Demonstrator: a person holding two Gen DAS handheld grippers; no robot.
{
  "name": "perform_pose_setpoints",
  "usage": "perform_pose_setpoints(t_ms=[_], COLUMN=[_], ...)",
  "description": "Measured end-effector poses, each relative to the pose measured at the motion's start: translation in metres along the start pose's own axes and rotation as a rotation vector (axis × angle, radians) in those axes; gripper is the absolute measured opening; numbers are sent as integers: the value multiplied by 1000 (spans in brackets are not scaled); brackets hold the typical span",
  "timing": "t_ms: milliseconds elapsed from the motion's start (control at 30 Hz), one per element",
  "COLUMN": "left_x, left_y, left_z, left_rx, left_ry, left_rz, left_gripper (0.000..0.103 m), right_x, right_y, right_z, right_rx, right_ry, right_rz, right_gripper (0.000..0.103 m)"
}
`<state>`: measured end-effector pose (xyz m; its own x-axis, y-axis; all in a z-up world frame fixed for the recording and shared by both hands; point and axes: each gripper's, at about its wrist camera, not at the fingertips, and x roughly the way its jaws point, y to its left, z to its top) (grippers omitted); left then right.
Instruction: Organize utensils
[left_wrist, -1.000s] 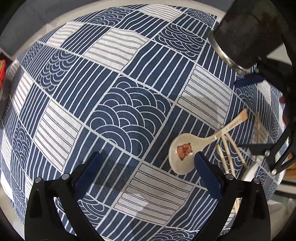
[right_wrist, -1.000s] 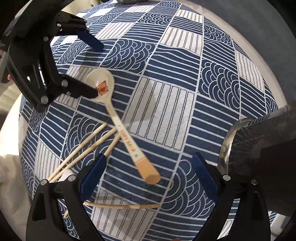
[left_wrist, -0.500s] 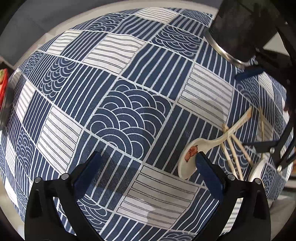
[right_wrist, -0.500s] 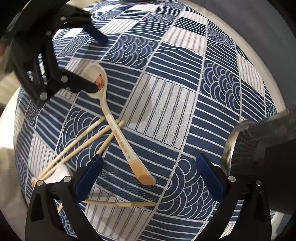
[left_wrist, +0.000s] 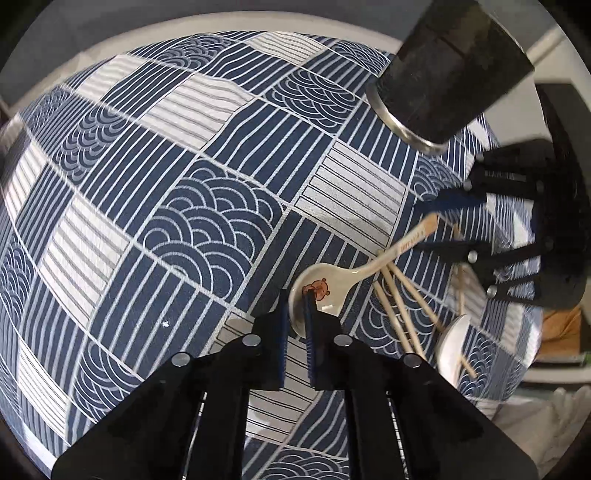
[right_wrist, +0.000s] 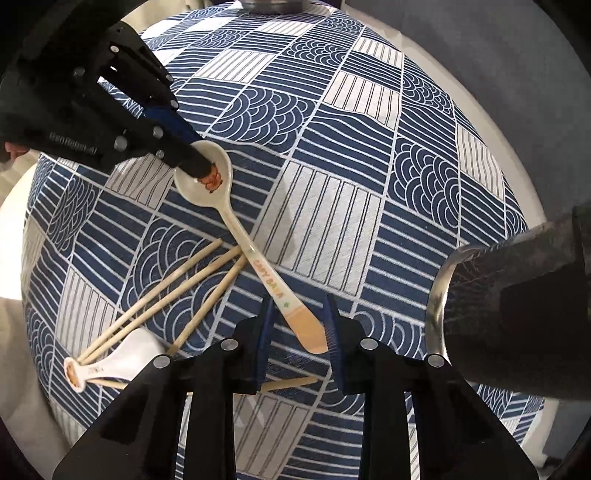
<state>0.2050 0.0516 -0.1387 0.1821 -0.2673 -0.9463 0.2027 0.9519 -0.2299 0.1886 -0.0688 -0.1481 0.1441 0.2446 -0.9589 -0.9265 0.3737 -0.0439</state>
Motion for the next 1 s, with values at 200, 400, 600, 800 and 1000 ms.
perform_pose_setpoints(t_ms=[200, 400, 600, 800, 1000], left_x=[-21, -51, -78, -107, -133], left_y=[-12, -24, -28, -43, -57], left_z=[-4, 2, 1, 12, 21], left_rx=[35, 73, 121, 187, 222], left_ry=[-17, -72, -127, -167, -213], left_rz=[43, 93, 138, 192, 210], left_gripper=[5, 6, 6, 5, 5], right_x=[-7, -32, -70, -102, -120], right_y=[7, 11, 12, 2, -5], right_z=[-11, -7, -8, -2, -6], right_rx=[58, 109, 154, 219, 260], right_ry=[-20, -64, -129, -200, -254], right_rz=[4, -5, -70, -116, -136], right_gripper=[23, 21, 21, 1, 1])
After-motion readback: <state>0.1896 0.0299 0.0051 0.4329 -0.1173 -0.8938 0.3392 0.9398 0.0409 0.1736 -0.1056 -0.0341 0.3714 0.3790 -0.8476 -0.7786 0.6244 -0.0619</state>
